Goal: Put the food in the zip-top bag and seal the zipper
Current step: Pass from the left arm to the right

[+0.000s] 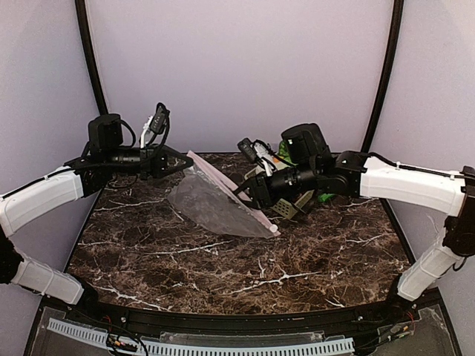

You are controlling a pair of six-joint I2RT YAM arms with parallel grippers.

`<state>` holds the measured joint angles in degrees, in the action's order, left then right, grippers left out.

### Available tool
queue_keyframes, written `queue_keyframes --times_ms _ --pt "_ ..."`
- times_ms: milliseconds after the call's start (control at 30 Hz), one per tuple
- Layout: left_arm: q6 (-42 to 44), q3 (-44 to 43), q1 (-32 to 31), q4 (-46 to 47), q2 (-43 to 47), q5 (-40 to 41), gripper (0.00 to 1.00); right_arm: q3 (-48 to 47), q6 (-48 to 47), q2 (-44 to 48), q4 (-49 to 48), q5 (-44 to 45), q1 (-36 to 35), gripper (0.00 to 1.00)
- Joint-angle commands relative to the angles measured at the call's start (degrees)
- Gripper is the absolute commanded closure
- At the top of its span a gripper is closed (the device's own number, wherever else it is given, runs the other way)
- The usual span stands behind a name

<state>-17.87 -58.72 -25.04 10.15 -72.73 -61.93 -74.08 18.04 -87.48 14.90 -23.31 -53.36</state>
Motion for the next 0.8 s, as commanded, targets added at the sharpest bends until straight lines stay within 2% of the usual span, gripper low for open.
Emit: queue_keyframes --times_ms 0,200,367,467,533,600,667,700,767 --pt "-0.5 0.3 -0.4 1.6 0.2 -0.6 0.99 -2.3 -0.7 -1.8 1.0 1.3 -1.4 0.56" --pt "-0.8 0.4 -0.7 2.0 0.0 -0.5 0.99 -4.7 -1.0 -4.3 1.3 2.8 -2.6 0.59" --pt "-0.8 0.4 -1.0 2.0 -0.6 -0.3 0.99 -6.1 -0.5 -6.0 1.2 4.9 -3.6 0.69" --pt "-0.5 0.5 -1.1 1.6 -0.6 0.9 0.99 -5.9 0.0 -6.1 0.6 7.2 -4.2 0.81" --pt "1.5 0.8 -1.1 0.4 -0.2 3.9 0.98 -5.6 1.5 -5.6 0.5 9.3 -4.3 1.00" --pt "3.6 0.7 -1.1 -2.0 0.3 8.0 0.86 -4.5 2.9 -4.4 -0.5 10.8 -4.3 1.00" --pt "5.4 0.1 -1.1 -5.0 0.8 12.3 0.69 -3.9 4.0 -3.3 -1.0 12.4 -4.2 1.00" --pt "6.0 -0.4 -1.1 -7.2 1.1 15.0 0.55 -3.9 4.2 -2.9 -0.7 13.1 -4.3 1.00" --pt "7.5 -1.1 -1.1 -9.4 1.7 18.7 0.39 -4.2 4.2 -2.3 -0.1 15.1 -4.2 1.00"
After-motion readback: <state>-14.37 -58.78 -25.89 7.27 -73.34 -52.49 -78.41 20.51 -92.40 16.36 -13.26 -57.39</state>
